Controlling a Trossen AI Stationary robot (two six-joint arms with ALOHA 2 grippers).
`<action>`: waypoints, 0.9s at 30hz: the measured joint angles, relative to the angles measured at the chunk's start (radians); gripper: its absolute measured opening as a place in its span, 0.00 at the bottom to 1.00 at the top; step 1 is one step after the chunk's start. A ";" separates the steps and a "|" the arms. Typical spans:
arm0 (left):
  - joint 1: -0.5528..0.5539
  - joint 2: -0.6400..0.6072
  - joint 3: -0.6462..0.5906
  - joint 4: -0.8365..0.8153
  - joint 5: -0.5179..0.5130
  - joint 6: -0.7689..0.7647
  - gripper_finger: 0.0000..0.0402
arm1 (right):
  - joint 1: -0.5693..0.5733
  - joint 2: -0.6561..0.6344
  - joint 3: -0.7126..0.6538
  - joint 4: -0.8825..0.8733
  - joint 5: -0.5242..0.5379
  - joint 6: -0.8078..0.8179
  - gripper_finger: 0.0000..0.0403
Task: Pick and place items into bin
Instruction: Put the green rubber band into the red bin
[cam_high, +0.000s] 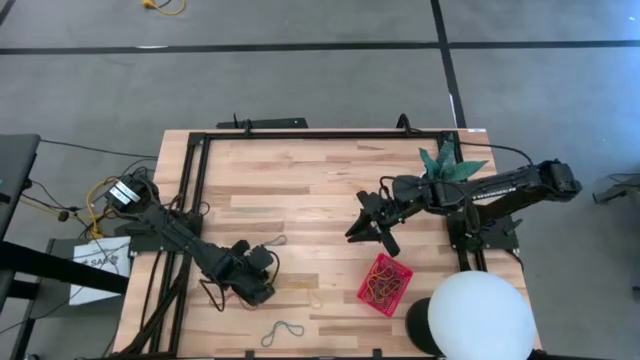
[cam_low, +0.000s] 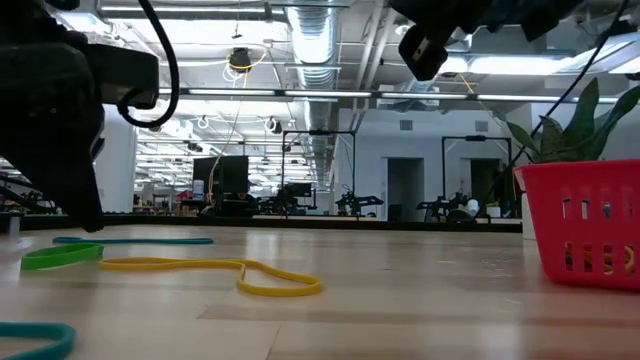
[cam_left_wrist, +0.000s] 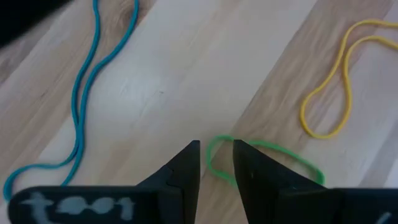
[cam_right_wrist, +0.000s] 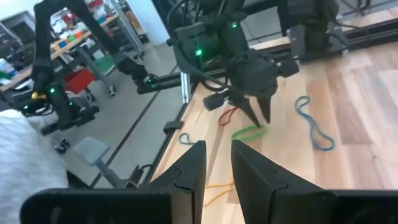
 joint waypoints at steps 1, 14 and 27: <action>0.000 0.000 -0.004 0.009 -0.005 0.005 0.21 | -0.004 0.000 0.000 0.002 0.000 0.000 0.18; 0.000 0.007 -0.008 -0.001 -0.034 -0.001 0.21 | -0.004 0.000 0.000 0.007 0.000 -0.002 0.18; -0.020 0.022 -0.008 0.000 -0.045 -0.061 0.21 | -0.004 0.000 0.000 0.007 0.000 -0.002 0.18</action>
